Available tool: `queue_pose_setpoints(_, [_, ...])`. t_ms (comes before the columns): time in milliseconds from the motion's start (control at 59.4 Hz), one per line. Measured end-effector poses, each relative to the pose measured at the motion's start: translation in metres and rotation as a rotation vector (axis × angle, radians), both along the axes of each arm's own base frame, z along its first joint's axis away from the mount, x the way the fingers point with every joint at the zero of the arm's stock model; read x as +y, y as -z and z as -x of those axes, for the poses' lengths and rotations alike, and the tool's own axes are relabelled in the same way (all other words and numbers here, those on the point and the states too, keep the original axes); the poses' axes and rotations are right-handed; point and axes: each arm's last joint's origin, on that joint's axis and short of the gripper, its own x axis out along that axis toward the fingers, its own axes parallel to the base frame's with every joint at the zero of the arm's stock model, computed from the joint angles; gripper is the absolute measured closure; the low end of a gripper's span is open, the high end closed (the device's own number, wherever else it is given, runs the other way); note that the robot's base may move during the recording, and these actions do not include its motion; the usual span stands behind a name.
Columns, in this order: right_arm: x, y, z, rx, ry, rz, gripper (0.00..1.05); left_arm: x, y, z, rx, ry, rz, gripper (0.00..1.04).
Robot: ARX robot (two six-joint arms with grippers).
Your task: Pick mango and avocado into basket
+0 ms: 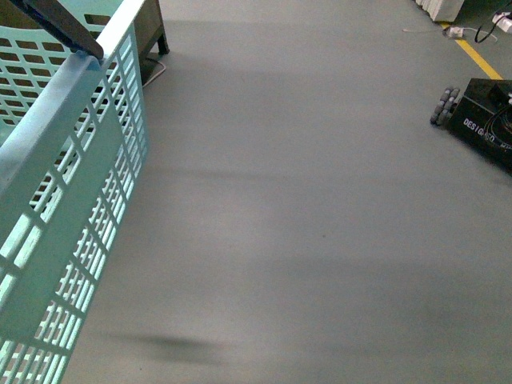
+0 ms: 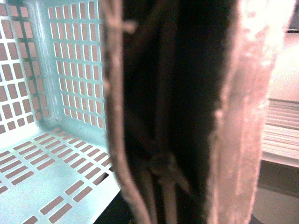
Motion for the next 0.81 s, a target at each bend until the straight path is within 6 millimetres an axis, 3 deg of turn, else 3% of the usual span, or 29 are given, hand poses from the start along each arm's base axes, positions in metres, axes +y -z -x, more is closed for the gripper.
queue_pose_setpoints(808, [0.0,0.0,0.0,0.0,0.0,0.0,0.09,0.0,0.0,0.0,0.0,0.0,0.0,0.91])
